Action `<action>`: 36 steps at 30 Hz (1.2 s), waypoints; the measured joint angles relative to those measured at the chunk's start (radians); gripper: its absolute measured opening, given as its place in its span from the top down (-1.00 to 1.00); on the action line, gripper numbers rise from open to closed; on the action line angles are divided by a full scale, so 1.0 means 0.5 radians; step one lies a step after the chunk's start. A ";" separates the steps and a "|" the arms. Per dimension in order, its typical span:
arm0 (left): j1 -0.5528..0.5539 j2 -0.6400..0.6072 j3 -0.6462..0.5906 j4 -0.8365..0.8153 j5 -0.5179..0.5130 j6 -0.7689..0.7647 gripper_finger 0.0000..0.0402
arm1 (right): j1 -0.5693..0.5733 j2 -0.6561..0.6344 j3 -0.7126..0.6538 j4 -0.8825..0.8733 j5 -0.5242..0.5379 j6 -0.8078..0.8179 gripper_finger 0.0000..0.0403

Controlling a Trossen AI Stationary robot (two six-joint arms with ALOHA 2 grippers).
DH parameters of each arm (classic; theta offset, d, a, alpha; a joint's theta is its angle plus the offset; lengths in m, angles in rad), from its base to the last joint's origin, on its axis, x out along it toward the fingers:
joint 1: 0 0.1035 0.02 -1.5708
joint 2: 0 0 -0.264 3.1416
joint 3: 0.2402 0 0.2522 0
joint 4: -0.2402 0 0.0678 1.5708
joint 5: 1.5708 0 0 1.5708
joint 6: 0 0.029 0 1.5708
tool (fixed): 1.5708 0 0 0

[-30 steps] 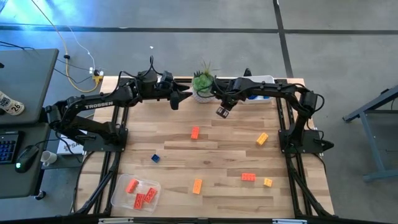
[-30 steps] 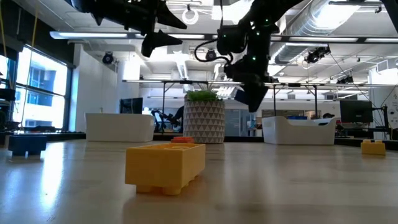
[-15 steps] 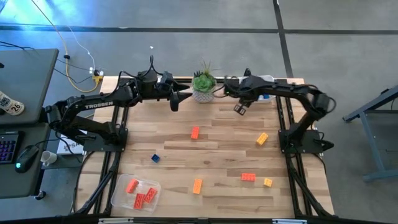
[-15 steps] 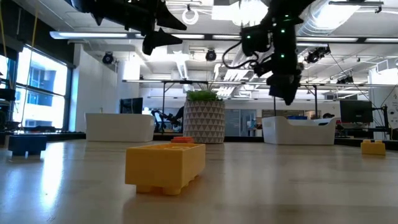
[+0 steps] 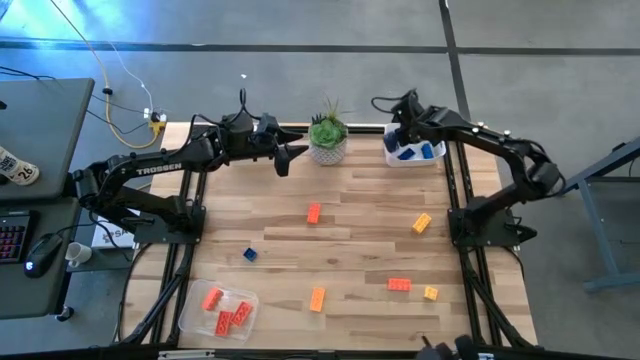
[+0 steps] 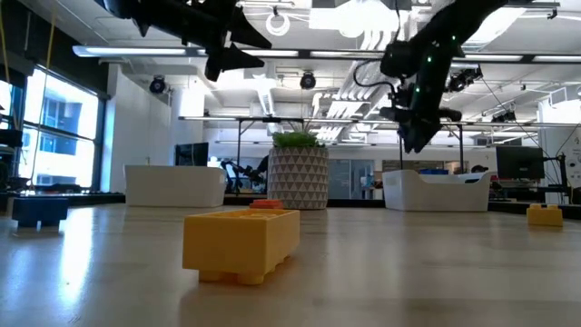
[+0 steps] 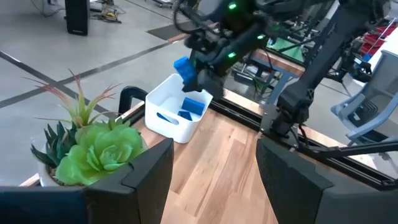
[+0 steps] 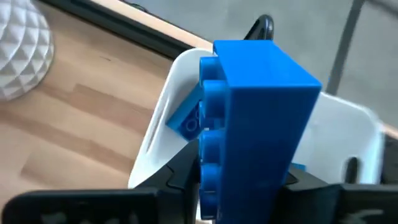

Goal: Sort & place blocks by color
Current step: Put the blue game piece into the right white bin, then put the yellow game piece into the left white bin

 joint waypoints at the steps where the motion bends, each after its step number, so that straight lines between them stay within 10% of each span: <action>1: 0.000 0.000 0.000 0.000 0.000 0.000 -0.07 | -0.037 0.018 -0.021 0.029 -0.035 0.030 0.54; 24: 0.000 0.000 0.001 -0.103 0.000 0.113 -0.07 | -0.204 0.148 -0.064 0.010 -0.437 0.257 0.01; 36: 0.001 0.000 0.001 -0.347 -0.075 0.285 -0.07 | 0.110 0.145 0.138 -0.570 -0.525 0.430 0.00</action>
